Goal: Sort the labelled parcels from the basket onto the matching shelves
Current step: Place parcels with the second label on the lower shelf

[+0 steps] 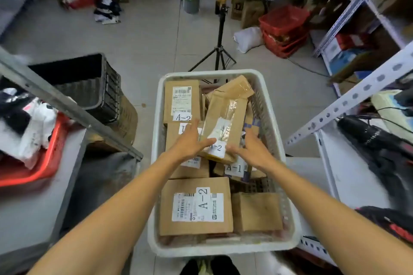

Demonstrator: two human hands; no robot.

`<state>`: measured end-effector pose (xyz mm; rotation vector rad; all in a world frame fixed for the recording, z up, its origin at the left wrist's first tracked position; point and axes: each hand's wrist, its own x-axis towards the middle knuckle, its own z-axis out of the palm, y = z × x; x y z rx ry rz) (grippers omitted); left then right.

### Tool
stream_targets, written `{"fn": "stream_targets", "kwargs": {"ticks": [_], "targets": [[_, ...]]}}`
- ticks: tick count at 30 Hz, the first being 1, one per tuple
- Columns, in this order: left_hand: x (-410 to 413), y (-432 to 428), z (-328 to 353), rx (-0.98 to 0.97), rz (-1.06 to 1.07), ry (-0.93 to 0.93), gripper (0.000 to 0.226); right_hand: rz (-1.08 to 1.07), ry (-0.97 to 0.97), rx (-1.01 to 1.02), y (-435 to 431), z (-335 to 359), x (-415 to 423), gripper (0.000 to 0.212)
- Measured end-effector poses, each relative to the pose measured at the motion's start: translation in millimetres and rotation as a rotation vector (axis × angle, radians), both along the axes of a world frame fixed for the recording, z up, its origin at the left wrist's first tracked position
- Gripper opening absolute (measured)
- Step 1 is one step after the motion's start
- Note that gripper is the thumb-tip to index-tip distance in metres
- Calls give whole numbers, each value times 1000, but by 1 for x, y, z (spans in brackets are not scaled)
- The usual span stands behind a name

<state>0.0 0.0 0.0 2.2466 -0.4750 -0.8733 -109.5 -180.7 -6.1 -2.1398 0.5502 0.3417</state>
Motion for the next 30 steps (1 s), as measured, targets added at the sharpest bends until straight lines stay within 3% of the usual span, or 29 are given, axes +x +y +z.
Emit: {"fn": "stream_targets", "kwargs": {"ticks": [6, 11, 17, 22, 30], "targets": [[-7, -3, -16, -162, 18, 162, 100, -245, -28, 323, 15, -7, 5, 100], [-7, 1, 1, -226, 194, 212, 108, -272, 60, 320, 16, 17, 15, 131], [-3, 10, 43, -369, 234, 163, 106, -269, -166, 339, 24, 59, 21, 106], [-5, 25, 69, -470, 220, 168, 103, -200, -231, 332, 29, 93, 18, 104], [-17, 48, 132, -243, 143, -38, 80, -179, -317, 300, 26, 136, -15, 105]]}}
